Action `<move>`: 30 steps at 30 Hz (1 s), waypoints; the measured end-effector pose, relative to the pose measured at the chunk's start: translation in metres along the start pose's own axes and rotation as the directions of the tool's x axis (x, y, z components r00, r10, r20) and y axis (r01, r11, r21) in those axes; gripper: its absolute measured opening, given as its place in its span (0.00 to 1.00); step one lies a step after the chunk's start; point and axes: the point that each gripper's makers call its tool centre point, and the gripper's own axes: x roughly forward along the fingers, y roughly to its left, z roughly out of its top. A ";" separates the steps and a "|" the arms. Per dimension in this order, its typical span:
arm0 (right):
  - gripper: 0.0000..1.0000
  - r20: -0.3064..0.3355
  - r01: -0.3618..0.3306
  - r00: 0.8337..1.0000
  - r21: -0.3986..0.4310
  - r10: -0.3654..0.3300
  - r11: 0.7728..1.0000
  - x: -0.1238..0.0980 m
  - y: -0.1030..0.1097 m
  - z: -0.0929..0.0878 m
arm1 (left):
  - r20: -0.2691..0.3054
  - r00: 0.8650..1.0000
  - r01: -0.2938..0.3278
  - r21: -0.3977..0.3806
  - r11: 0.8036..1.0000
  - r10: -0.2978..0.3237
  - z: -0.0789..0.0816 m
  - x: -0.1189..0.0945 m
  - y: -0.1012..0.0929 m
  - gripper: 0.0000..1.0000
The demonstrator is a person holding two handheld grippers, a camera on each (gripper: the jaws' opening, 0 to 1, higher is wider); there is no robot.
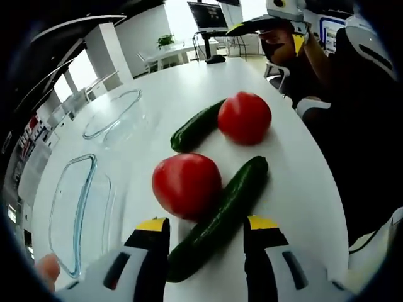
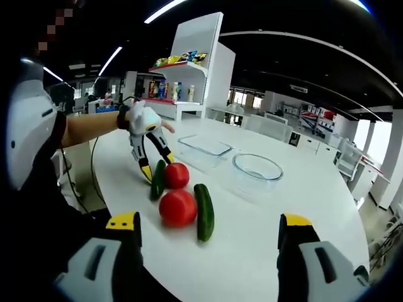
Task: Sort the scattered tomatoes and cucumbers on the table and place them into their respective storage containers
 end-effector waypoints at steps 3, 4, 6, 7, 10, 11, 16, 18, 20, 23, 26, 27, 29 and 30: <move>0.85 -0.002 0.003 1.000 0.000 -0.003 1.000 -0.002 0.000 -0.002 | -0.035 0.999 0.015 0.040 0.999 -0.013 -0.003 0.003 -0.001 0.44; 0.85 -0.007 0.006 1.000 0.000 -0.006 1.000 -0.003 -0.001 -0.003 | -0.032 0.999 0.025 0.043 0.999 -0.023 -0.002 0.003 -0.003 0.43; 0.85 -0.011 0.012 1.000 -0.005 -0.012 1.000 -0.004 -0.001 -0.003 | -0.049 0.998 0.040 0.043 0.998 -0.038 -0.002 0.003 -0.004 0.41; 0.85 -0.005 0.013 1.000 -0.009 -0.013 1.000 -0.004 -0.001 -0.002 | -0.062 0.997 0.047 0.055 0.997 -0.043 -0.003 0.003 -0.005 0.41; 0.85 0.008 0.010 1.000 -0.001 -0.010 1.000 -0.004 -0.001 0.001 | -0.084 0.995 0.065 0.062 0.996 -0.060 -0.004 0.004 -0.007 0.39; 0.85 0.010 0.011 1.000 -0.002 -0.011 1.000 -0.004 -0.001 0.001 | -0.091 0.994 0.071 0.065 0.995 -0.065 -0.004 0.004 -0.007 0.38; 0.85 0.008 0.001 1.000 -0.004 -0.001 1.000 -0.002 0.001 -0.001 | -0.114 0.989 0.101 0.071 0.992 -0.092 -0.006 0.004 -0.010 0.35; 0.85 0.001 0.004 1.000 -0.006 -0.004 1.000 -0.001 0.001 -0.002 | -0.114 0.988 0.107 0.069 0.992 -0.099 -0.006 0.004 -0.009 0.35; 0.85 0.000 0.006 1.000 -0.013 -0.006 1.000 -0.001 0.000 -0.001 | -0.114 0.987 0.117 0.065 0.991 -0.110 -0.006 0.004 -0.009 0.35; 0.85 0.008 0.001 1.000 -0.009 -0.001 1.000 -0.002 0.001 0.001 | -0.107 0.985 0.143 0.060 0.988 -0.136 -0.007 0.005 -0.008 0.35; 0.85 0.002 0.004 1.000 -0.016 -0.004 1.000 -0.001 0.000 0.000 | -0.094 0.983 0.163 0.055 0.985 -0.157 -0.007 0.005 -0.008 0.35; 0.85 0.000 0.004 1.000 -0.017 -0.004 1.000 -0.002 0.000 0.000 | -0.093 0.983 0.165 0.056 0.985 -0.160 -0.007 0.005 -0.009 0.34; 0.85 0.003 0.006 1.000 -0.014 -0.006 1.000 -0.003 -0.001 0.000 | -0.100 0.982 0.168 0.062 0.984 -0.161 -0.007 0.006 -0.009 0.34; 0.85 0.003 0.007 1.000 -0.011 -0.007 1.000 -0.004 -0.001 -0.001 | -0.106 0.982 0.166 0.066 0.984 -0.159 -0.007 0.006 -0.010 0.34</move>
